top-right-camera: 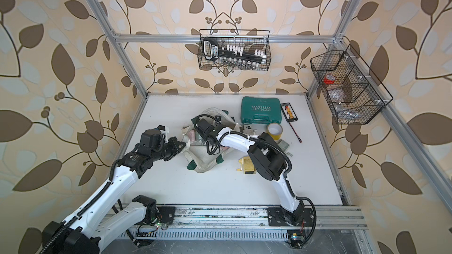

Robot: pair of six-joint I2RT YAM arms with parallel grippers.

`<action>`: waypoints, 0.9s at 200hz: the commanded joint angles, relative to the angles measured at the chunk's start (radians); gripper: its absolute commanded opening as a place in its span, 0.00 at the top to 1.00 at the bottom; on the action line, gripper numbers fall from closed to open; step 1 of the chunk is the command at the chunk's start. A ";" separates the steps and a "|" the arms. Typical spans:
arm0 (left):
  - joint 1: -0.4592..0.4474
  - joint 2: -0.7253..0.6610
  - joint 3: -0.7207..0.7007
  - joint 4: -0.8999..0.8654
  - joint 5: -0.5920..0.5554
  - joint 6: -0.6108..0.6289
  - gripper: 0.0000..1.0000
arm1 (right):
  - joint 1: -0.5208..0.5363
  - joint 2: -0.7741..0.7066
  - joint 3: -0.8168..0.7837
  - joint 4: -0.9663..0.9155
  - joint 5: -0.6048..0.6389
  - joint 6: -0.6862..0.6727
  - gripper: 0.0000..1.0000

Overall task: Take out the pencil sharpeners from the tote bags
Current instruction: Pick up the pencil sharpener from the canvas bag.

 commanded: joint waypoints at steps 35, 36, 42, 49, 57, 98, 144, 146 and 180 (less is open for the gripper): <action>-0.002 0.010 0.011 -0.067 -0.037 -0.005 1.00 | -0.002 -0.005 0.014 -0.012 0.026 0.006 0.38; -0.003 0.010 0.011 -0.067 -0.037 -0.005 1.00 | -0.003 -0.005 0.013 -0.012 0.025 0.005 0.38; -0.001 0.009 0.008 -0.065 -0.037 -0.006 1.00 | -0.001 -0.006 0.015 -0.012 0.026 0.003 0.39; -0.002 0.010 0.009 -0.065 -0.037 -0.006 1.00 | -0.002 -0.008 0.014 -0.012 0.025 0.001 0.42; -0.003 0.010 0.010 -0.065 -0.036 -0.005 1.00 | -0.002 -0.010 0.012 -0.009 0.022 -0.002 0.47; -0.003 0.003 0.011 -0.071 -0.039 -0.005 1.00 | -0.001 -0.016 0.009 -0.006 0.014 -0.007 0.53; -0.003 0.001 0.012 -0.075 -0.040 -0.006 1.00 | -0.001 -0.043 0.006 0.003 -0.001 -0.036 0.54; -0.003 0.002 0.012 -0.074 -0.039 -0.006 1.00 | 0.000 -0.044 0.006 0.003 -0.004 -0.038 0.54; -0.003 0.012 0.025 -0.077 -0.038 -0.009 1.00 | 0.006 -0.121 -0.020 0.032 -0.041 -0.099 0.54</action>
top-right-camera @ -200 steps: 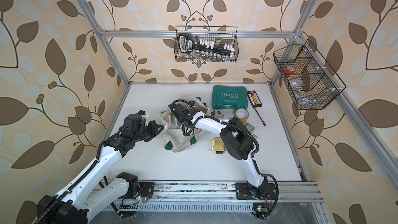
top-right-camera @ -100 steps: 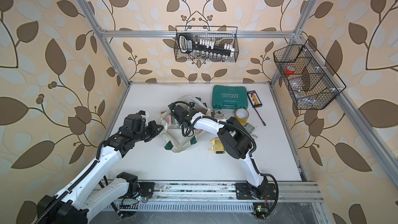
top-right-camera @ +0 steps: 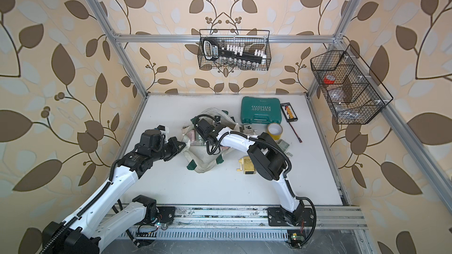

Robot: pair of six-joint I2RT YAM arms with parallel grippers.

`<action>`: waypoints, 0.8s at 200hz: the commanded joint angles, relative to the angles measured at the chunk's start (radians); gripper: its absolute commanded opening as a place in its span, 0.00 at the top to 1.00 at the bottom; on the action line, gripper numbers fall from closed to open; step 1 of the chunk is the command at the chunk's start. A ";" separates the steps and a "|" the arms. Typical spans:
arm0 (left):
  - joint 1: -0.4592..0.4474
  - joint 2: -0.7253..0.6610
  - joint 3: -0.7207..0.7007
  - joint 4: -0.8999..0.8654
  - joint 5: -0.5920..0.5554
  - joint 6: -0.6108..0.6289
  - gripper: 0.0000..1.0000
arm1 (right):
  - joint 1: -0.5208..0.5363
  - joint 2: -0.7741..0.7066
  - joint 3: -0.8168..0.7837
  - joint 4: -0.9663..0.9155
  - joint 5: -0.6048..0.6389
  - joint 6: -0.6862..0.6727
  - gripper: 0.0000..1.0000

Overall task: Take out the pencil sharpeners from the tote bags
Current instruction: Pick up the pencil sharpener from the canvas bag.

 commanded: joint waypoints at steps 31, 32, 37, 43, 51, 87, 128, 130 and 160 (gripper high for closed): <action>-0.002 0.024 0.043 -0.055 -0.021 -0.033 1.00 | 0.005 -0.223 -0.095 0.106 -0.093 -0.118 0.57; -0.002 0.025 0.043 -0.054 -0.022 -0.034 1.00 | 0.006 -0.228 -0.097 0.109 -0.097 -0.122 0.57; -0.003 0.027 0.048 -0.050 -0.020 -0.039 1.00 | 0.005 -0.248 -0.111 0.131 -0.115 -0.136 0.57; -0.002 0.031 0.055 -0.047 -0.020 -0.041 1.00 | 0.004 -0.275 -0.131 0.151 -0.138 -0.147 0.57; -0.002 0.038 0.067 -0.048 -0.020 -0.043 1.00 | 0.003 -0.313 -0.162 0.195 -0.177 -0.164 0.57; -0.001 0.090 0.145 -0.064 -0.037 -0.031 1.00 | -0.049 -0.467 -0.300 0.371 -0.386 -0.162 0.56; 0.005 0.170 0.278 -0.114 -0.058 0.008 1.00 | -0.137 -0.619 -0.368 0.446 -0.529 -0.143 0.54; 0.006 0.175 0.284 -0.116 -0.058 0.009 1.00 | -0.141 -0.627 -0.368 0.446 -0.532 -0.143 0.54; 0.035 0.253 0.399 -0.148 -0.030 0.042 1.00 | -0.227 -0.767 -0.406 0.395 -0.565 -0.162 0.53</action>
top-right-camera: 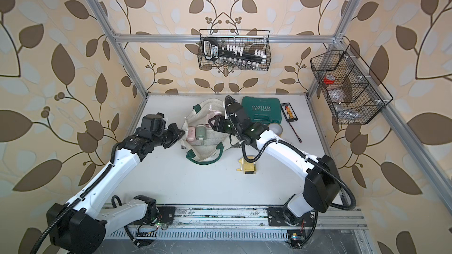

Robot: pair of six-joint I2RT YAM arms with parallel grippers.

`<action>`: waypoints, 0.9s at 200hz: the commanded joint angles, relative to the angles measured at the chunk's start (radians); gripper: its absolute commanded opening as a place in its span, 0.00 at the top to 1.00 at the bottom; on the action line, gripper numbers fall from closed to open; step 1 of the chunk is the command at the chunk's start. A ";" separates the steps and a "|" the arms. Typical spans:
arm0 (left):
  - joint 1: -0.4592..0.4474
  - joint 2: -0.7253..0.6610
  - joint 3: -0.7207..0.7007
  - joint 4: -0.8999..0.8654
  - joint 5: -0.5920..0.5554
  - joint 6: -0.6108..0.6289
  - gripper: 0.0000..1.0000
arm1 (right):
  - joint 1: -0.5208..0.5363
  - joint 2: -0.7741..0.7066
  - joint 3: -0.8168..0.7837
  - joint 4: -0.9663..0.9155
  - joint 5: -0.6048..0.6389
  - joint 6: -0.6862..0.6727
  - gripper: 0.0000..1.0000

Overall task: Take out the pencil sharpeners from the tote bags
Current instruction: Pick up the pencil sharpener from the canvas bag, then place the pencil sharpener at the center of the board.

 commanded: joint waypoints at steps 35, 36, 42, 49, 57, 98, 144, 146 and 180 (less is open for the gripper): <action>0.083 0.114 0.169 -0.062 0.068 0.080 1.00 | -0.197 -0.293 -0.106 -0.084 -0.064 -0.057 0.52; 0.085 0.116 0.170 -0.062 0.070 0.080 1.00 | -0.202 -0.297 -0.109 -0.088 -0.064 -0.059 0.52; 0.094 0.125 0.173 -0.058 0.082 0.081 1.00 | -0.227 -0.320 -0.124 -0.107 -0.061 -0.068 0.52; 0.103 0.135 0.175 -0.057 0.093 0.079 1.00 | -0.257 -0.344 -0.140 -0.132 -0.060 -0.078 0.52; 0.107 0.140 0.175 -0.055 0.098 0.077 1.00 | -0.291 -0.368 -0.162 -0.157 -0.056 -0.087 0.52; 0.112 0.138 0.137 -0.025 0.104 0.059 1.00 | -0.402 -0.448 -0.300 -0.242 -0.037 -0.116 0.53; 0.153 0.156 0.167 -0.040 0.100 0.084 1.00 | -0.402 -0.497 -0.485 -0.216 -0.131 -0.096 0.53; 0.156 0.157 0.167 -0.039 0.100 0.085 1.00 | -0.402 -0.499 -0.490 -0.211 -0.138 -0.095 0.53; 0.208 0.186 0.185 -0.020 0.115 0.090 1.00 | -0.314 -0.510 -0.585 -0.117 -0.183 -0.027 0.53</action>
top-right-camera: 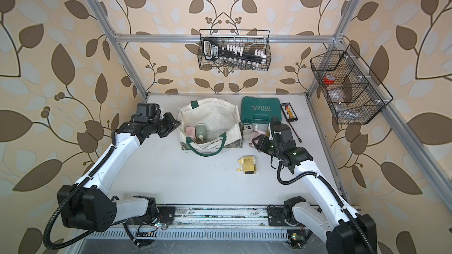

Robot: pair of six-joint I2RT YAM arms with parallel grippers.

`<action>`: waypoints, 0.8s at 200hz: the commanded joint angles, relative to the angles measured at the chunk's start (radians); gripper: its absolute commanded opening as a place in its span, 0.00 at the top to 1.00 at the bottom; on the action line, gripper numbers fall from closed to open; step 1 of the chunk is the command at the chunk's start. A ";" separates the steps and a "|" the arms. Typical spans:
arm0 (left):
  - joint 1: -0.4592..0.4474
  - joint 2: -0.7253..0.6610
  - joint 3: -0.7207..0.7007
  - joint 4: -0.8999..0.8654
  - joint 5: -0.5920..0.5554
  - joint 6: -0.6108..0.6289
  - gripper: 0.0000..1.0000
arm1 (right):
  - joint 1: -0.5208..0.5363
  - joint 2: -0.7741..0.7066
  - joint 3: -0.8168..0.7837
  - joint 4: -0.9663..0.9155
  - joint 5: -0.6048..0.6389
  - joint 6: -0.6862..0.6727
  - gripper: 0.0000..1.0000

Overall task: Take out the pencil sharpeners from the tote bags
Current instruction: Place the pencil sharpener at the center of the board.

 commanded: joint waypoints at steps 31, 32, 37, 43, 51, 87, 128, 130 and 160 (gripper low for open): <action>0.091 0.064 0.098 0.002 0.005 0.053 1.00 | 0.250 0.064 -0.078 0.201 -0.014 0.120 0.53; 0.093 0.065 0.099 0.001 0.004 0.054 1.00 | 0.257 0.068 -0.078 0.203 -0.011 0.121 0.53; 0.103 0.068 0.106 -0.004 0.004 0.059 1.00 | 0.281 0.087 -0.075 0.210 -0.001 0.128 0.53; 0.115 0.070 0.113 -0.010 0.006 0.064 1.00 | 0.310 0.105 -0.072 0.218 0.010 0.137 0.53; 0.134 0.070 0.120 -0.020 0.009 0.071 1.00 | 0.344 0.129 -0.068 0.235 0.021 0.149 0.53; 0.228 0.052 0.113 -0.050 0.018 0.091 1.00 | 0.438 0.221 -0.081 0.337 0.023 0.192 0.53; 0.248 0.036 0.062 -0.018 0.067 0.078 1.00 | 0.521 0.385 -0.050 0.425 -0.010 0.198 0.53; 0.247 0.036 0.061 -0.018 0.070 0.076 1.00 | 0.525 0.393 -0.048 0.427 -0.011 0.198 0.53; 0.248 0.024 0.017 0.008 0.102 0.053 1.00 | 0.533 0.492 -0.026 0.470 -0.046 0.230 0.53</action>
